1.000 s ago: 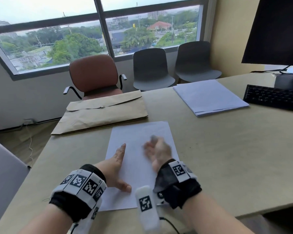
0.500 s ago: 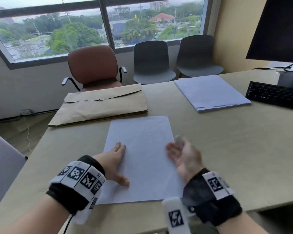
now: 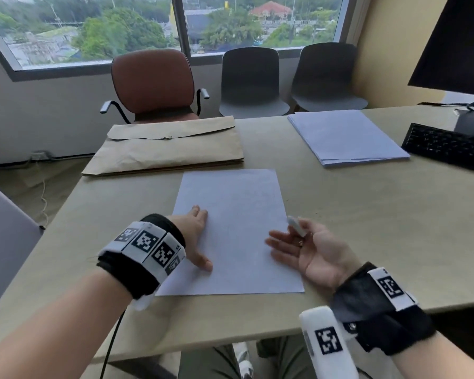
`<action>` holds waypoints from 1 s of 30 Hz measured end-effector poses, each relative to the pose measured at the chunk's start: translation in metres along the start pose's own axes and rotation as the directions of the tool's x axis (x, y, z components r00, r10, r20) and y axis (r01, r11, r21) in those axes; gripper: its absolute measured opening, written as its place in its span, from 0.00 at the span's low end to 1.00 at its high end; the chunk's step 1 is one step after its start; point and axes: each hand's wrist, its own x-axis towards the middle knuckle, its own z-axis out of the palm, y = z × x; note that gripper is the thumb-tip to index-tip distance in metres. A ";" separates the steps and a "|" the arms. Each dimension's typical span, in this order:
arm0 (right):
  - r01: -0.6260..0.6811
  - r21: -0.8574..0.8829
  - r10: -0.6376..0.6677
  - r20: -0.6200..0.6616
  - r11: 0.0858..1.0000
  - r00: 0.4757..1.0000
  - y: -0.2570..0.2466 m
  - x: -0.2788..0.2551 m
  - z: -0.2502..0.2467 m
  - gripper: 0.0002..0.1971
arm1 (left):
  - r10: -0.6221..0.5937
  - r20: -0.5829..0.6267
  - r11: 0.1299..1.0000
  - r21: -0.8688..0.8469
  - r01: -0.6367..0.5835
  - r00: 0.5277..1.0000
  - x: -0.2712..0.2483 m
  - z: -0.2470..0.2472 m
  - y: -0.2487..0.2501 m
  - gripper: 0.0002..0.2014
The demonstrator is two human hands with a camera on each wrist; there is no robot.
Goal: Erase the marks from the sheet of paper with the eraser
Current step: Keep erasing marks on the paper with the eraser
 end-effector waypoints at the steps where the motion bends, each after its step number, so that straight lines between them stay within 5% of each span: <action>1: 0.077 0.030 -0.074 -0.094 0.997 0.993 -0.006 0.005 -0.004 0.16 | 0.005 -0.001 1.000 0.000 -0.005 1.000 0.000 0.001 -0.001 0.58; 3: 0.263 0.000 -0.253 -0.275 0.965 0.928 -0.024 0.012 -0.013 0.15 | 0.023 -0.010 1.000 -0.014 -0.024 1.000 0.000 0.002 -0.005 0.58; 6: 0.406 -0.022 -0.389 -0.337 0.914 0.857 -0.048 0.011 -0.014 0.15 | 0.055 -0.026 0.998 -0.039 -0.056 0.998 0.000 0.000 -0.012 0.58; 9: 0.365 -0.077 -0.373 -0.236 0.928 0.897 -0.058 0.008 0.001 0.14 | 0.071 -0.013 0.995 -0.075 -0.072 0.997 0.000 -0.002 -0.019 0.58; 13: 0.268 -0.441 -0.256 0.089 0.856 0.963 -0.056 0.009 0.028 0.09 | 0.078 -0.027 0.994 -0.077 -0.080 0.997 0.002 0.000 -0.019 0.60; 18: 0.274 -0.775 0.006 0.338 0.569 0.941 -0.041 0.021 0.059 0.05 | 0.076 -0.032 0.993 -0.088 -0.079 0.997 0.004 0.000 -0.020 0.60; 21: 0.343 -0.913 0.062 0.364 0.223 0.929 -0.023 0.034 0.076 0.10 | 0.079 -0.007 0.991 -0.109 -0.080 0.997 0.005 0.001 -0.021 0.61; 23: 0.366 -0.930 0.068 0.368 0.041 0.927 -0.015 0.045 0.088 0.12 | 0.081 0.011 0.991 -0.104 -0.080 0.997 0.006 0.000 -0.021 0.62; 26: 0.366 -0.928 0.011 0.367 -0.069 0.930 -0.012 0.061 0.103 0.11 | 0.086 0.024 0.991 -0.106 -0.083 0.996 0.006 0.000 -0.021 0.62; 30: 0.437 -0.828 0.066 0.444 -0.351 0.894 -0.001 0.055 0.108 0.13 | 0.087 0.024 0.991 -0.100 -0.085 0.996 0.006 0.001 -0.021 0.63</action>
